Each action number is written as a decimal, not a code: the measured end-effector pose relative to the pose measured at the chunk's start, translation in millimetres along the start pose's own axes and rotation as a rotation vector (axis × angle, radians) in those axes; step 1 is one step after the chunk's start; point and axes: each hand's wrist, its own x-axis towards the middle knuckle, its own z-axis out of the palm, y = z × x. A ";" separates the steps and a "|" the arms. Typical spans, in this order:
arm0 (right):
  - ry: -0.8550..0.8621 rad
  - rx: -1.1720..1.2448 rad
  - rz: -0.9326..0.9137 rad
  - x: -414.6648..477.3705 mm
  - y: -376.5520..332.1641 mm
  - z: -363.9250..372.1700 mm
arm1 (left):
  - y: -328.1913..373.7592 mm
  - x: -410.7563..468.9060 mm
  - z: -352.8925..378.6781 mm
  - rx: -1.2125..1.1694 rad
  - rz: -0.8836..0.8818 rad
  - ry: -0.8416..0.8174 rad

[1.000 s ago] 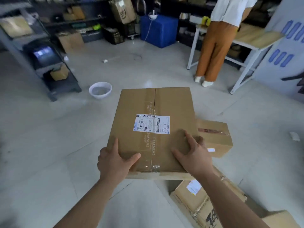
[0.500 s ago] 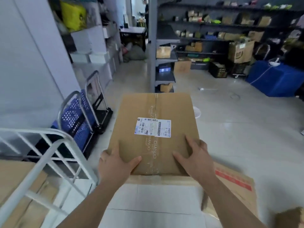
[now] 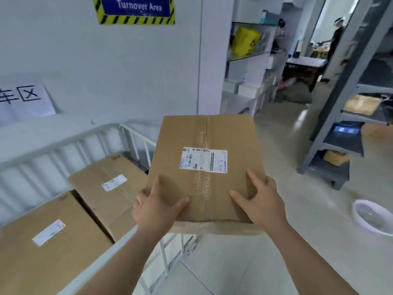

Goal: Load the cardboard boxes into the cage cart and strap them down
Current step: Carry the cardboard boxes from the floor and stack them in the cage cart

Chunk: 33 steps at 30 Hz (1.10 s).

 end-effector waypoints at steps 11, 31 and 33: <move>-0.281 -0.020 -0.448 94.4 -125.2 93.3 | -61.7 42.0 -58.6 -0.026 -0.401 0.352; -0.767 0.023 -0.767 -25.8 -334.4 311.6 | -290.4 -5.7 -187.3 0.021 -0.929 0.560; -0.806 0.054 -0.741 -49.9 -354.3 335.8 | -320.1 -9.4 -208.6 0.050 -0.949 0.540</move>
